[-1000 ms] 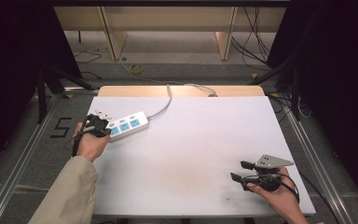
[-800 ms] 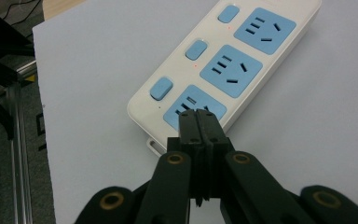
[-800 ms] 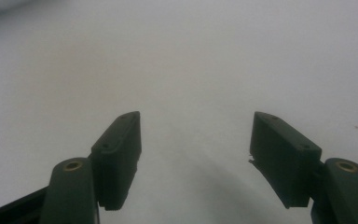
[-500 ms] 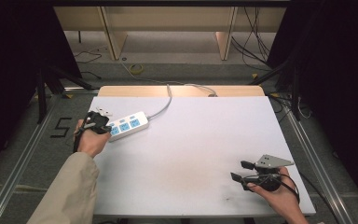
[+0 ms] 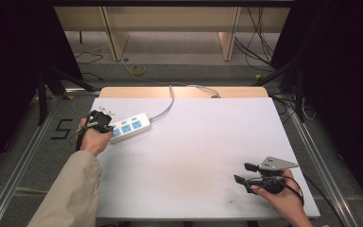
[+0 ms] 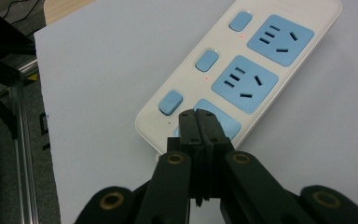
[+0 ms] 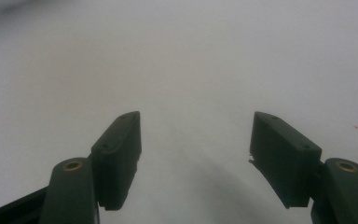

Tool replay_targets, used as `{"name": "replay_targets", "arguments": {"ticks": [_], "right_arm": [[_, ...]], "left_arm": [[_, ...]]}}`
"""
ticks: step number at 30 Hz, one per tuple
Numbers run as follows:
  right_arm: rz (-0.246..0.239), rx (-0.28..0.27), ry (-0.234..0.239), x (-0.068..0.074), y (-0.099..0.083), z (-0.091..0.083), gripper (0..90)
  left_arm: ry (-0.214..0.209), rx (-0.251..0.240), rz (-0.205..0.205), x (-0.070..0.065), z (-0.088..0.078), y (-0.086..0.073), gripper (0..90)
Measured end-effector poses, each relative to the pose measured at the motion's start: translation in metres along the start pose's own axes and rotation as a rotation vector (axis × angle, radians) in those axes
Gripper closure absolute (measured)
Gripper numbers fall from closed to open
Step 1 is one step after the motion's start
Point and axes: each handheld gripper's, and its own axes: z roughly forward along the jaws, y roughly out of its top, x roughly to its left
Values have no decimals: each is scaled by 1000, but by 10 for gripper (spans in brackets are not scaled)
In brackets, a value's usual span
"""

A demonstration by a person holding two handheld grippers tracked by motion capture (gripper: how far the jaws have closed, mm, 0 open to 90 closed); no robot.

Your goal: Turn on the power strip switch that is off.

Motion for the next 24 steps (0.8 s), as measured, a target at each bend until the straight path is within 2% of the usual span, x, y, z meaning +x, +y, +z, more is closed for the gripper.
{"name": "replay_targets", "arguments": {"ticks": [24], "right_arm": [[-1,-2,1,-1,0,1,347]], "left_arm": [[2,10,3,5,7,10,900]]}}
